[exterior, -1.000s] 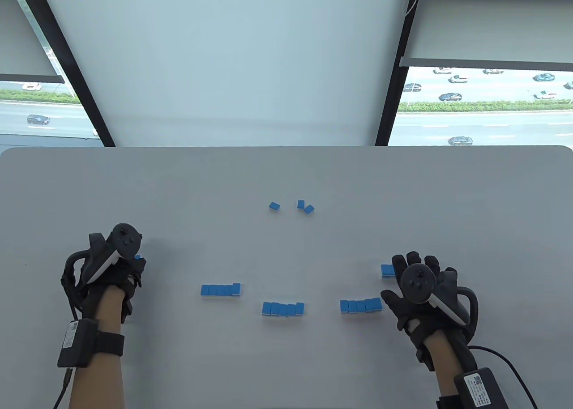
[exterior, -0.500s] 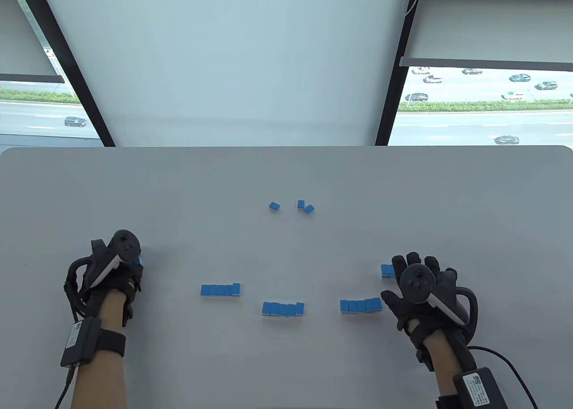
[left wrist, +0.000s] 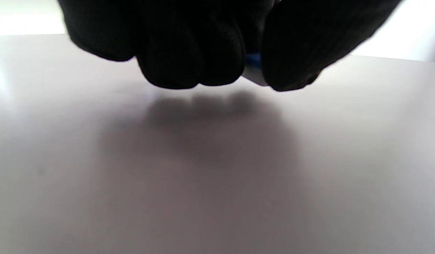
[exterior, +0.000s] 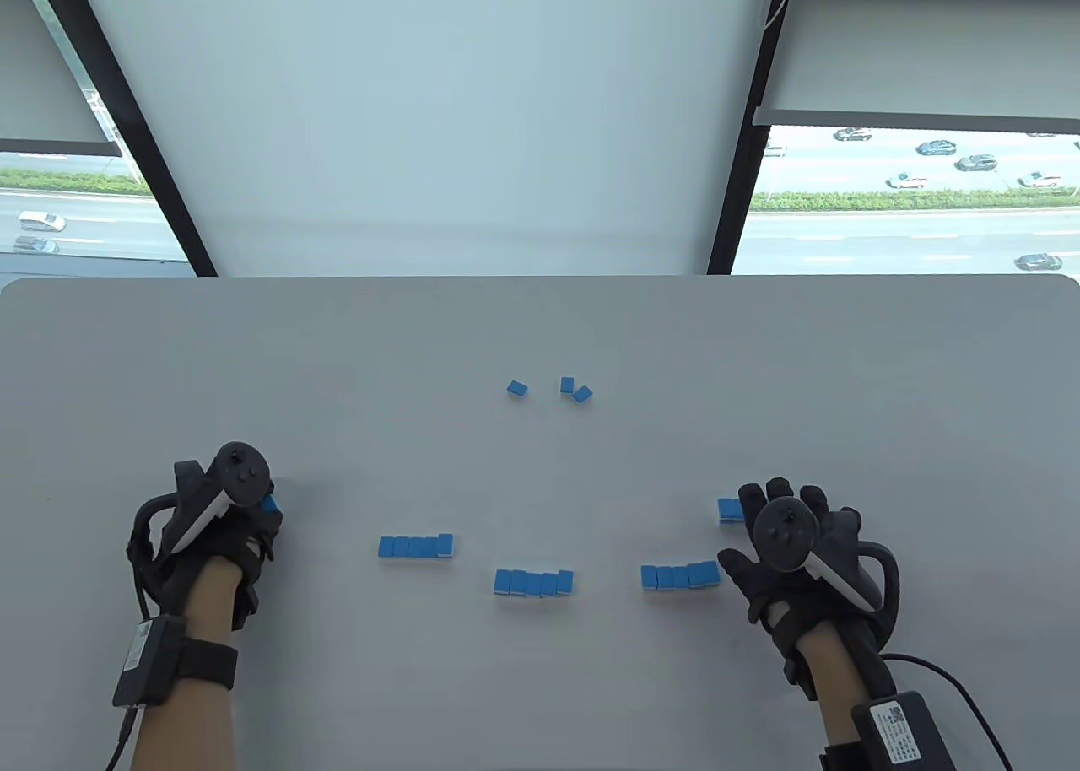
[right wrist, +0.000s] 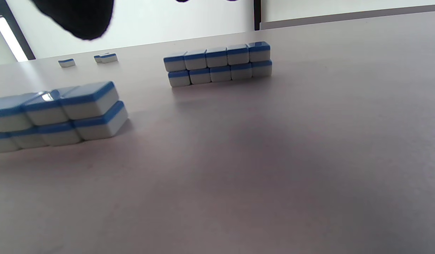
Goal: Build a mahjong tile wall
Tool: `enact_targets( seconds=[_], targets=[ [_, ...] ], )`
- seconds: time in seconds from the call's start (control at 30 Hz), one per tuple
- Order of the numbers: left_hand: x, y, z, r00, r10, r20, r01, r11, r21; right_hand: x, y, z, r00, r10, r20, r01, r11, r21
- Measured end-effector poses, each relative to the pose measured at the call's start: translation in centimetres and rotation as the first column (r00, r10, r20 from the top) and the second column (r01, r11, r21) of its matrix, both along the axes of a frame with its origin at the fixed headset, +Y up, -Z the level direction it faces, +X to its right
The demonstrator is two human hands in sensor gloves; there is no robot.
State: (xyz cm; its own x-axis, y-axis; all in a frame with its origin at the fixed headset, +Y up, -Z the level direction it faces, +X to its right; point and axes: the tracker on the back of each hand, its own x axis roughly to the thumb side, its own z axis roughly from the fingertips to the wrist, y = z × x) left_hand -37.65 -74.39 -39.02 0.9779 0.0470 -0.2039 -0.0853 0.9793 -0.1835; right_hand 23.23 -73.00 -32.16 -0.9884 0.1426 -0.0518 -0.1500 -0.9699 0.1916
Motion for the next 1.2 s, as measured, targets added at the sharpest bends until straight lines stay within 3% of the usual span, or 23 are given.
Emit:
enact_targets(
  seconds=[0.33,0.53,0.8,1.2],
  targets=[
    [5.6,4.1,1.6,0.979,0.026,0.200,-0.052,0.991,0.124,0.1,0.0,0.0,1.000,0.004,0.007,-0.004,1.000,-0.002],
    [9.8,5.5,2.8,0.936,0.039,0.351,-0.094,0.986,0.141,0.0,0.0,-0.1,1.000,0.006,0.005,-0.006,1.000,-0.003],
    [14.8,4.1,3.6,0.890,0.026,0.456,-0.058,0.997,0.057,0.0,0.0,-0.1,1.000,0.005,0.003,-0.005,1.000,-0.003],
    [16.5,1.7,3.4,0.864,-0.033,0.502,0.041,0.999,-0.005,-0.1,-0.1,-0.1,1.000,0.009,-0.003,-0.009,1.000,-0.002]
  ],
)
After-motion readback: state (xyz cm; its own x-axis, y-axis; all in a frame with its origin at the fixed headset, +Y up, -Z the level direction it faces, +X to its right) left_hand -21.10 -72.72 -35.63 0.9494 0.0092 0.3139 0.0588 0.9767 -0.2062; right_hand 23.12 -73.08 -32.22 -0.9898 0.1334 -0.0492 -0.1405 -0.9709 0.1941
